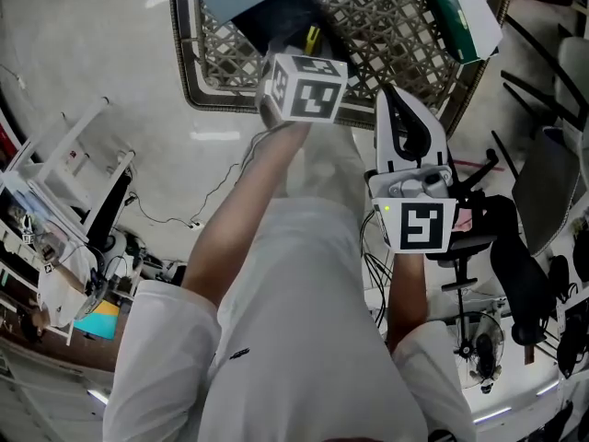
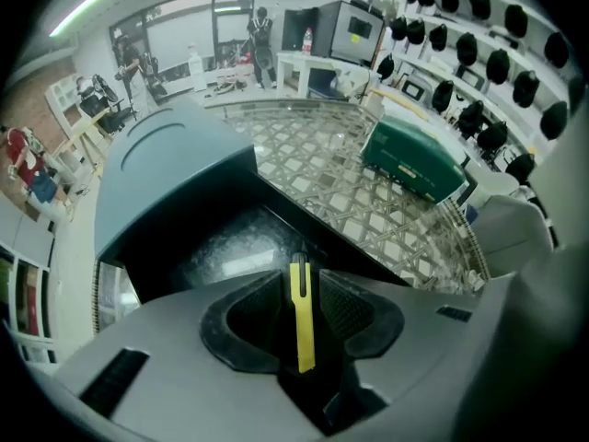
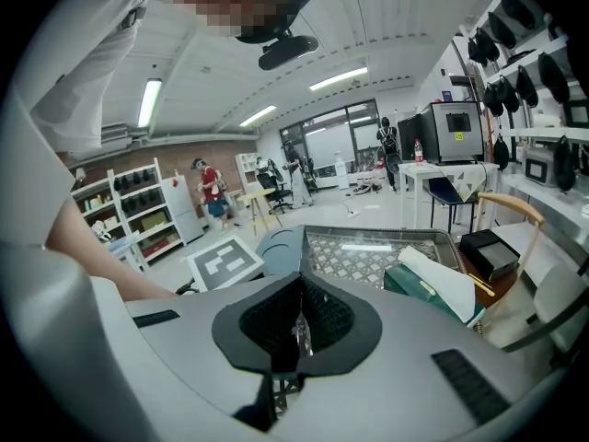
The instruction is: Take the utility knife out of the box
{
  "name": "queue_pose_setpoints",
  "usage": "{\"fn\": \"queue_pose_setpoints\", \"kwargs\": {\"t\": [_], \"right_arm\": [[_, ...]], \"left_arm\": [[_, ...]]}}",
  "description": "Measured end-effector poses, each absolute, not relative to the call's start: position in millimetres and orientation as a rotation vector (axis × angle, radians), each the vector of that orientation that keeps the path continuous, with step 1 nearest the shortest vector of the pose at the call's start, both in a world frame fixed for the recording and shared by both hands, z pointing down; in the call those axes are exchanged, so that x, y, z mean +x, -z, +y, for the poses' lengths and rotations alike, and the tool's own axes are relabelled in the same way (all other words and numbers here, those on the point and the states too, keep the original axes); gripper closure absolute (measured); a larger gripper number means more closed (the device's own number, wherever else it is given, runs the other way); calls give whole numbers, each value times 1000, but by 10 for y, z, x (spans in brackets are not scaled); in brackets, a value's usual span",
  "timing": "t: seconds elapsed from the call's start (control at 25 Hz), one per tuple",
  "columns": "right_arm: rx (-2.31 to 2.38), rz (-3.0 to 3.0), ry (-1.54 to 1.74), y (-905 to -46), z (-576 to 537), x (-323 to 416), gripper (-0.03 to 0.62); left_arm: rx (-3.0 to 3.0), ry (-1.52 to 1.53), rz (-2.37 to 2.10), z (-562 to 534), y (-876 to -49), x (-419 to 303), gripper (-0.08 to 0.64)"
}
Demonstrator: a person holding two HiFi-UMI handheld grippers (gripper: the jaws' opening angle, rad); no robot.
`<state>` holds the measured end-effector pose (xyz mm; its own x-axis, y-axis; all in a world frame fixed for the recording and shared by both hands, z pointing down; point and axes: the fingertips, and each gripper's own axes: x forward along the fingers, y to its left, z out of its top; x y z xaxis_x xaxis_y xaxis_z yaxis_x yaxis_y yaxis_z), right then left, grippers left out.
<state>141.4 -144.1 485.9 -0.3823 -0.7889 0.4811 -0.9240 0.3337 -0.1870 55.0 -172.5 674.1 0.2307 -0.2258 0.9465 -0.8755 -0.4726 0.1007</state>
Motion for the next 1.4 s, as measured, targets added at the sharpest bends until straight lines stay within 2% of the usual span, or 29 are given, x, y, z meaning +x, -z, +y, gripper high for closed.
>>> {"fn": "queue_pose_setpoints", "kwargs": {"t": [0.24,0.4,0.96,1.4], "right_arm": [[1544,-2287,-634,-4859,-1409,1450,592],[1551,-2290,-633,-4830,-1401,1427,592],[1574,-2290,-595,-4693,-1286,1295,592],[1611,-2315,-519,-4336,-1122,1004,592]], "left_arm": [[1811,-1331,-1006,-1712,-6784,556,443],[1807,-1342,-992,-1701,-6781,559,500],[1804,-1221,-973,-1619,-6595,337,502],[1914,-1003,-931,-1492,-5888,225,502]]}}
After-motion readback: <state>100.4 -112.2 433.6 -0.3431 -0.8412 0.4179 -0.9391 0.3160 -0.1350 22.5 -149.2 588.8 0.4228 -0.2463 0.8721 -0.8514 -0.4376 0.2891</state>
